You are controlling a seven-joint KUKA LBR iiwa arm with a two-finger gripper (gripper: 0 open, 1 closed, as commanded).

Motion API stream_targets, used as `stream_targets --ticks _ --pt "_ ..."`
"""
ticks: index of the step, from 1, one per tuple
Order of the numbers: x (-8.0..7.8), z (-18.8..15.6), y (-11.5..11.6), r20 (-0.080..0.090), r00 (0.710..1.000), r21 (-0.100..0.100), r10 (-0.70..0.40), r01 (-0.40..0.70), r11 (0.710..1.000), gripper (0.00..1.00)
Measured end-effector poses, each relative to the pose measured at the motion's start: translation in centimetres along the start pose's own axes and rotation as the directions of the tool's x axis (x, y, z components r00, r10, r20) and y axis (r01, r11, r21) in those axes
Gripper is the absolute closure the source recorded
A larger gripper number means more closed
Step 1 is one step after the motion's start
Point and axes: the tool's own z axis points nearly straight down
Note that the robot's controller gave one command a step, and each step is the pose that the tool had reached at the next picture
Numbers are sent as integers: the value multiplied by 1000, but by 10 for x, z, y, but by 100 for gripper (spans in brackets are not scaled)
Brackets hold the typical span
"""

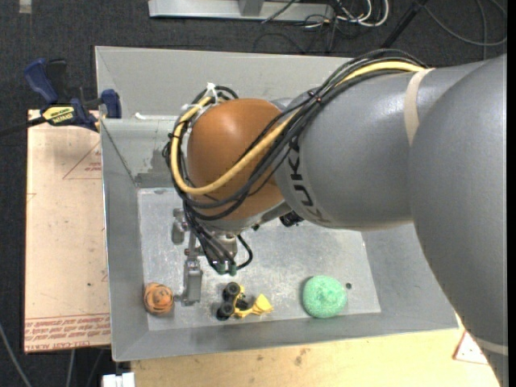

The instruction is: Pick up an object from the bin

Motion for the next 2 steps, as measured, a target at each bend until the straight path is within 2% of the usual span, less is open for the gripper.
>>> stream_targets --ticks 1,2 --pt "-2 -5 -1 8 1000 -2 5 -5 1000 0" --pt "20 47 19 10 940 1 -342 342 940 0"
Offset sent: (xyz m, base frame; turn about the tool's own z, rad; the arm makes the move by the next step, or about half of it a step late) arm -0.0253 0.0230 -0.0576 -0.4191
